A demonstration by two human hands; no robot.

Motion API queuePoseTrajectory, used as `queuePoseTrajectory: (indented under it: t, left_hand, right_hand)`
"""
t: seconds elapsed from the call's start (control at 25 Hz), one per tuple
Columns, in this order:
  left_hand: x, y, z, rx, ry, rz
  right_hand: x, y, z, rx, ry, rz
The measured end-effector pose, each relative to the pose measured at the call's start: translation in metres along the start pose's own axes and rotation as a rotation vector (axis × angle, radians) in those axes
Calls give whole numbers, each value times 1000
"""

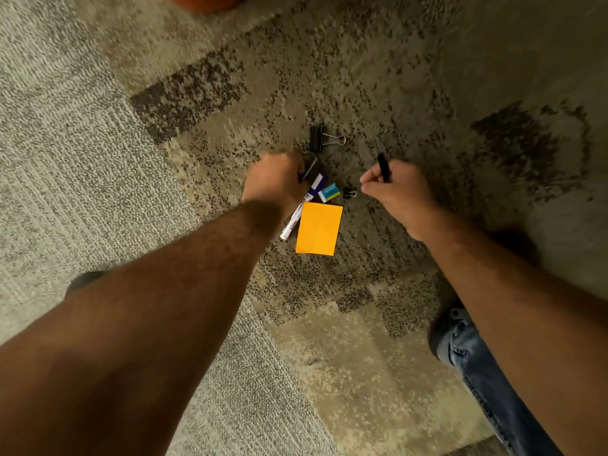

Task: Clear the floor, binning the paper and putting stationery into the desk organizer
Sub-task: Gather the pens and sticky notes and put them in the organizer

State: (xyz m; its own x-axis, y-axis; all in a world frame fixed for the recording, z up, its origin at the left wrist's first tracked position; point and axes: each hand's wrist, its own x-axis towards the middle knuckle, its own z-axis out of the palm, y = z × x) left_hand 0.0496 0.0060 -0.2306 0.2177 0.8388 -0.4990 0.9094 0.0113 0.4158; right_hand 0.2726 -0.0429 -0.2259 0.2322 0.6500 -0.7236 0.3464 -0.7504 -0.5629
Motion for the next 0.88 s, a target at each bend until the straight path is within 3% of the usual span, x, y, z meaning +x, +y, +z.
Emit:
queuePoseTrajectory:
  t: [0.08, 0.24, 0.36, 0.44, 0.64, 0.76, 0.88]
  left_hand:
    - [-6, -7, 0, -115, 46, -41]
    - [-21, -23, -1, -675, -10, -288]
    - [-29, -24, 8, -430, -109, -164]
    - [-30, -20, 17, -221, -80, -79]
    - [-25, 2, 22, -61, 76, 1]
    - [-24, 0, 14, -295, 62, -105]
    - [-19, -7, 6, -844, -39, -313]
  right_hand:
    - [-1, 6, 7, -53, -16, -42]
    - [-6, 17, 14, -199, 43, -142]
    - [-9, 20, 20, -356, 117, -287]
    - [-6, 21, 22, -360, 127, -338]
    - [-2, 28, 20, -89, 78, -180]
    - [-5, 33, 16, -63, 81, -161]
    - [-15, 36, 17, -72, 147, -143]
